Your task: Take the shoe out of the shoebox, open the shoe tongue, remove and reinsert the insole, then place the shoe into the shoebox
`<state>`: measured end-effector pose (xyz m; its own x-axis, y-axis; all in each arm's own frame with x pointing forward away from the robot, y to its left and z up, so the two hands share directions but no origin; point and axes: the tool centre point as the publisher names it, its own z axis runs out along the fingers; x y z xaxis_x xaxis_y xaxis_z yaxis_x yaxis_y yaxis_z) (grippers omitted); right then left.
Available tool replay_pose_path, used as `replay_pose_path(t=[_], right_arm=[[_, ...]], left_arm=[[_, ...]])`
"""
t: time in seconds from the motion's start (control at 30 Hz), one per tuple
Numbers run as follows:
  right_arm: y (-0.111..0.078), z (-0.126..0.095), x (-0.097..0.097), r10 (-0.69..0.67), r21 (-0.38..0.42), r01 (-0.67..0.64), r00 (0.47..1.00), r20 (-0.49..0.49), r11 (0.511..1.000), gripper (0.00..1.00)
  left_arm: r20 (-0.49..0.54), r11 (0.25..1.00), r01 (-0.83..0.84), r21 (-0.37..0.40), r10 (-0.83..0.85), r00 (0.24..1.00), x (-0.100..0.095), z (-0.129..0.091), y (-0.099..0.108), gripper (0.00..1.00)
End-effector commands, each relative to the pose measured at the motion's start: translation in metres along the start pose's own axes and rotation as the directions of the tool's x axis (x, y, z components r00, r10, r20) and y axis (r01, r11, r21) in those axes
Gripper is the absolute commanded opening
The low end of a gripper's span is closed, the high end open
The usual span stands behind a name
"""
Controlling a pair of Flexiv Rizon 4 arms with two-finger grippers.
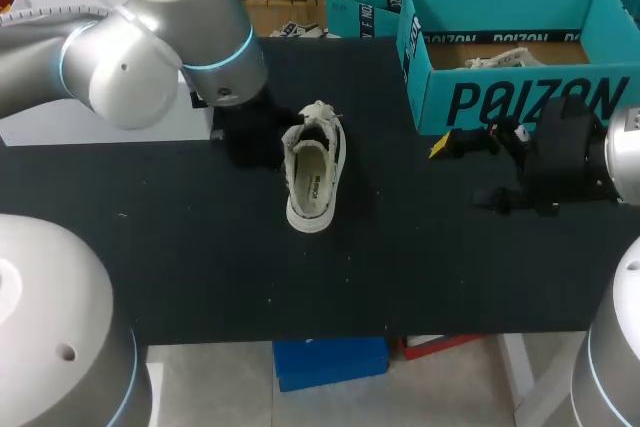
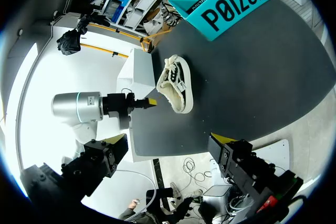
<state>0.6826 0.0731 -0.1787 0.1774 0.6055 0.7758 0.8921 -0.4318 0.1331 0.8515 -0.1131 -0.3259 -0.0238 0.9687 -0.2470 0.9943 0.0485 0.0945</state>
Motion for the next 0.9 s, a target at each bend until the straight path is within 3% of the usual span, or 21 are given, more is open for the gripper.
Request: replay_pose_path(t=[0.03, 0.33, 0.9], right_arm=[[0.000, 0.000, 0.000, 0.000, 0.000, 0.000, 1.000, 0.000, 1.000, 1.00], [0.000, 0.000, 0.000, 0.000, 0.000, 0.000, 1.000, 0.000, 1.000, 1.00], [0.000, 0.000, 0.000, 0.000, 0.000, 0.000, 1.000, 0.000, 1.000, 1.00]], left_arm=[[0.039, 1.000, 0.023, -0.005, -0.023, 0.999, 0.009, -0.002, 0.005, 0.00], [0.192, 0.987, 0.157, -0.045, -0.146, 0.971, 0.002, -0.001, 0.034, 0.00], [0.192, 0.983, 0.164, -0.078, -0.146, 0.970, -0.036, 0.028, 0.078, 0.00]])
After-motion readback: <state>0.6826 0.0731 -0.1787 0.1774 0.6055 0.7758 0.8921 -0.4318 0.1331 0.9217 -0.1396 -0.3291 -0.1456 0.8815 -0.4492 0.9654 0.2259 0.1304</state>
